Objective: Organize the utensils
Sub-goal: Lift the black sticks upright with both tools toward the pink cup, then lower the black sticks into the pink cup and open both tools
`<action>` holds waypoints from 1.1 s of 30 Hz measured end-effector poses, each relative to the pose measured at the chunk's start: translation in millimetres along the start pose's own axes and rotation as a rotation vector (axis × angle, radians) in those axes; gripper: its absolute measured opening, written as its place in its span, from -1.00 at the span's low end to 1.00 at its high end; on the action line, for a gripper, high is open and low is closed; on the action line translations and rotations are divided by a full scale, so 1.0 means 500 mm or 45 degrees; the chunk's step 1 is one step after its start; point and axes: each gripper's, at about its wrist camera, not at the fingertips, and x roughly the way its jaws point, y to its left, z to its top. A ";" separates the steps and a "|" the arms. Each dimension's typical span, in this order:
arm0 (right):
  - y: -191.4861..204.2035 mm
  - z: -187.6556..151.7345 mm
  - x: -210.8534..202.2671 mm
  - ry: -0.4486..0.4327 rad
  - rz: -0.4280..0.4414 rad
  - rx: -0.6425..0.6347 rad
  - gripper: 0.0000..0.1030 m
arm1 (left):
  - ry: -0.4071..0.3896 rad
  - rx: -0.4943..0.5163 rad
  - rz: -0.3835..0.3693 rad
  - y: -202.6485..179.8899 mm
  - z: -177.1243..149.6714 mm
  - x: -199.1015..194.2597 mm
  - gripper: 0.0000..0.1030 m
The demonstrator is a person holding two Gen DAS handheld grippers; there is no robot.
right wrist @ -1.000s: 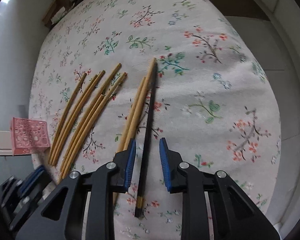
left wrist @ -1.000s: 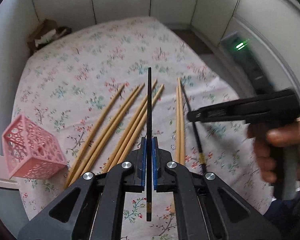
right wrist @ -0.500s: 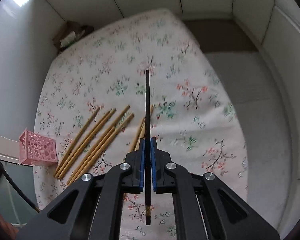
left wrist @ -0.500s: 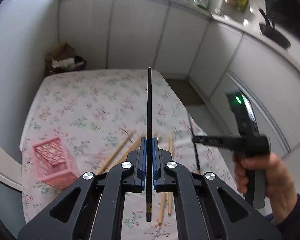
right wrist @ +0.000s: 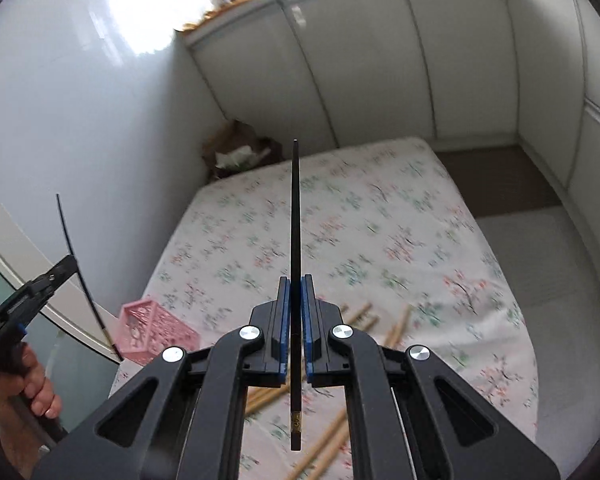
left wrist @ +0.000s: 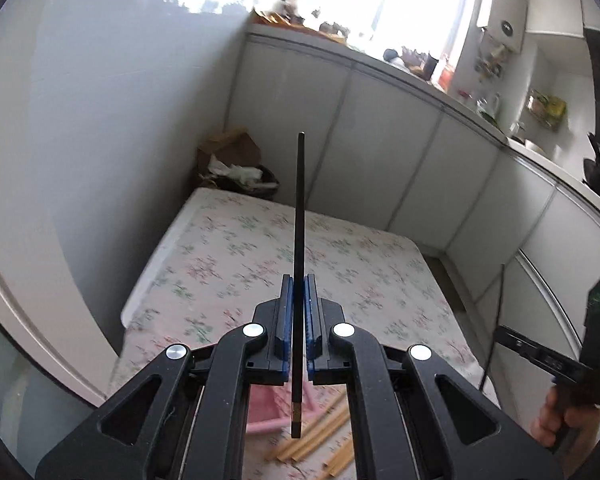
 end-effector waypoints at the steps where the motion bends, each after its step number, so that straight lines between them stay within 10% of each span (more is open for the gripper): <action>1: 0.010 0.002 -0.001 -0.011 0.007 -0.006 -0.89 | -0.024 -0.007 0.021 0.008 0.001 -0.002 -0.92; 6: 0.066 0.004 0.013 -0.057 0.064 -0.055 -0.89 | -0.063 0.033 0.063 0.009 0.000 0.005 -0.92; 13: 0.176 0.005 0.071 -0.092 0.174 -0.111 -0.89 | 0.145 0.130 0.139 0.017 -0.032 0.054 -0.92; 21: 0.295 0.022 0.117 -0.158 0.291 -0.131 -0.89 | 0.307 -0.056 0.034 0.071 -0.023 0.059 -0.81; 33: 0.367 -0.024 0.175 -0.147 0.268 -0.321 -0.88 | 0.207 -0.162 -0.013 0.085 0.020 -0.008 -0.25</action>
